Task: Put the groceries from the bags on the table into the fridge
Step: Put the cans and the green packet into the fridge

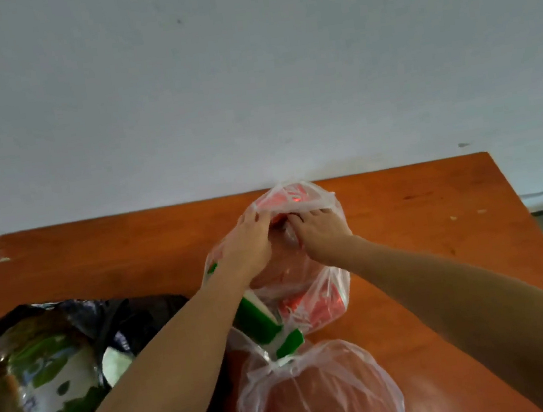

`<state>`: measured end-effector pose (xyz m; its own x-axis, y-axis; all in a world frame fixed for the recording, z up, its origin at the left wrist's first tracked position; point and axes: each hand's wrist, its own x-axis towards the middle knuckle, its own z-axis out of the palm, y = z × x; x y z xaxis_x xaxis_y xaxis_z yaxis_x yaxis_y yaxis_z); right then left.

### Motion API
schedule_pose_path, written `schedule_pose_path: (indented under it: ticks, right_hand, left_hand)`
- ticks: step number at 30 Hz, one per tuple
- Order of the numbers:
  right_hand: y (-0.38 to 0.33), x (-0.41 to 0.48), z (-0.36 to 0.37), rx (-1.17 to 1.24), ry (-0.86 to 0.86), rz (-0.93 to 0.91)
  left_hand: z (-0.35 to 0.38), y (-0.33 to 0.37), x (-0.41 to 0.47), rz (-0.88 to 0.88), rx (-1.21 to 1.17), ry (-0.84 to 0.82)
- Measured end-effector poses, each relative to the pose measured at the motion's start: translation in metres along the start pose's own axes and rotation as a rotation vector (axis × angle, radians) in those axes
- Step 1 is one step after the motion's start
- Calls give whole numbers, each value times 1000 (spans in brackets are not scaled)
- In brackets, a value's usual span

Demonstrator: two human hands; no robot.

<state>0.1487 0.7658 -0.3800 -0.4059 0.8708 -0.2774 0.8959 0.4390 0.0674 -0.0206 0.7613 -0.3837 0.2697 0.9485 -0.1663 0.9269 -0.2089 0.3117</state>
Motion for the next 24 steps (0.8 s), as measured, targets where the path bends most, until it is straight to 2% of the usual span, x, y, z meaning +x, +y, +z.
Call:
schedule_pose_path:
  ticks: [8, 11, 14, 19, 24]
  right_hand:
    - [14, 11, 23, -92, 145, -157]
    - [27, 8, 27, 11, 107, -283]
    - [41, -6, 22, 213, 118, -338]
    - [56, -34, 15, 624, 173, -192]
    - [62, -48, 25, 851, 214, -27]
  left_hand:
    - [1, -5, 52, -55, 120, -38]
    - [3, -3, 61, -62, 150, -49]
    - [7, -2, 65, -55, 199, -42]
    - [18, 4, 79, -64, 202, -43]
    - [28, 18, 77, -69, 183, -94]
